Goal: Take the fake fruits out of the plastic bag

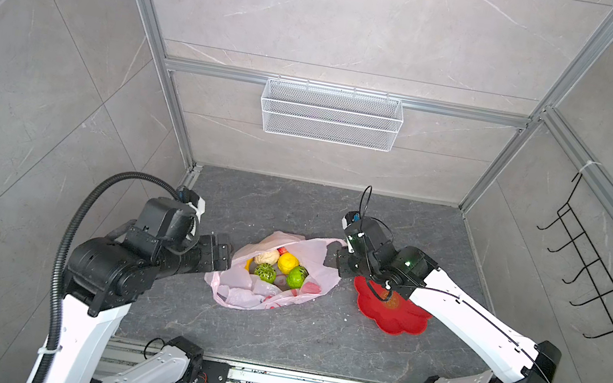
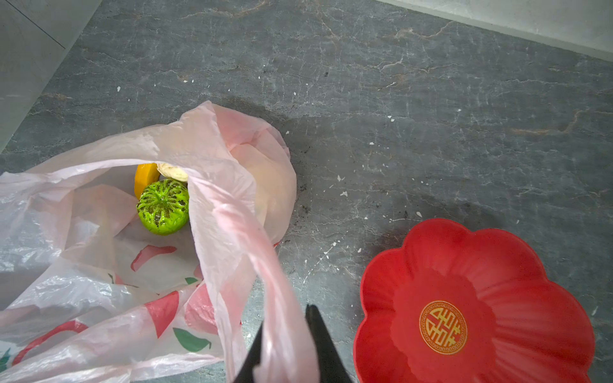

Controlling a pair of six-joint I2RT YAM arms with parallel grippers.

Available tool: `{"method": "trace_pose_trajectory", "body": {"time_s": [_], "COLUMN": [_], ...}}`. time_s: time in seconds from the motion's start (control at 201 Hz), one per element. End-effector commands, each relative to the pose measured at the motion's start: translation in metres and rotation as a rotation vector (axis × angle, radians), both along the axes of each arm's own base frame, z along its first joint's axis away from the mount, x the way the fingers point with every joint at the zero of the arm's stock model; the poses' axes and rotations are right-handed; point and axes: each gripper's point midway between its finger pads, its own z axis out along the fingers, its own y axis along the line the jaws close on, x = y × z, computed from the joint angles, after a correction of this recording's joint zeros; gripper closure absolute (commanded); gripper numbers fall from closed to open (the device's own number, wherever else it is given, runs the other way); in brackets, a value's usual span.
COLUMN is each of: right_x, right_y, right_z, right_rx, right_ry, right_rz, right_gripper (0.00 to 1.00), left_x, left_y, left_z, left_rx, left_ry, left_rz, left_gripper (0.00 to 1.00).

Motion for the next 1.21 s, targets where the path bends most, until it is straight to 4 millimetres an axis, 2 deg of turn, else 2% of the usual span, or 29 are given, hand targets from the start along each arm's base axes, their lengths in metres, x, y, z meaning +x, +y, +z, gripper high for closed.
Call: {"method": "trace_pose_trajectory", "body": {"time_s": [0.0, 0.08, 0.139, 0.209, 0.348, 0.493, 0.597, 0.896, 1.035, 1.11, 1.204], "right_x": [-0.002, -0.003, -0.003, -0.003, -0.004, -0.004, -0.004, -0.005, -0.006, -0.006, -0.005], "right_y": [0.000, -0.001, -0.002, -0.003, -0.002, 0.002, 0.004, 0.004, 0.002, 0.001, 0.001], "right_z": [0.016, 0.021, 0.023, 0.025, 0.018, 0.013, 0.013, 0.018, 0.019, 0.020, 0.023], "right_rx": [0.023, 0.031, 0.029, 0.029, 0.026, 0.025, 0.024, 0.056, 0.059, 0.059, 0.067], "right_ry": [-0.031, -0.042, -0.046, -0.052, -0.040, -0.025, -0.022, -0.027, -0.028, -0.030, -0.040], "right_rz": [0.025, 0.027, 0.027, 0.024, 0.029, 0.046, 0.051, 0.039, 0.034, 0.030, 0.022], "right_gripper": [0.82, 0.82, 0.82, 0.82, 0.82, 0.82, 0.82, 0.82, 0.82, 0.82, 0.82], "left_x": [0.059, 0.082, 0.089, 0.085, 0.068, 0.054, 0.059, 0.086, 0.101, 0.106, 0.111], "left_y": [-0.029, -0.034, -0.031, -0.028, -0.021, -0.016, -0.021, -0.040, -0.050, -0.057, -0.060], "left_z": [-0.020, -0.042, -0.056, -0.063, -0.058, -0.089, -0.110, -0.141, -0.158, -0.170, -0.186], "left_rx": [0.112, 0.183, 0.234, 0.252, 0.204, 0.227, 0.238, 0.274, 0.278, 0.290, 0.325], "left_ry": [0.035, 0.104, 0.161, 0.203, 0.137, 0.216, 0.258, 0.286, 0.318, 0.340, 0.375], "left_rz": [-0.150, -0.186, -0.181, -0.169, -0.129, -0.134, -0.168, -0.270, -0.290, -0.314, -0.330], "left_gripper": [0.06, 0.06, 0.06, 0.06, 0.01, 0.01, 0.00, 0.01, 0.14, 0.33, 0.48]}}
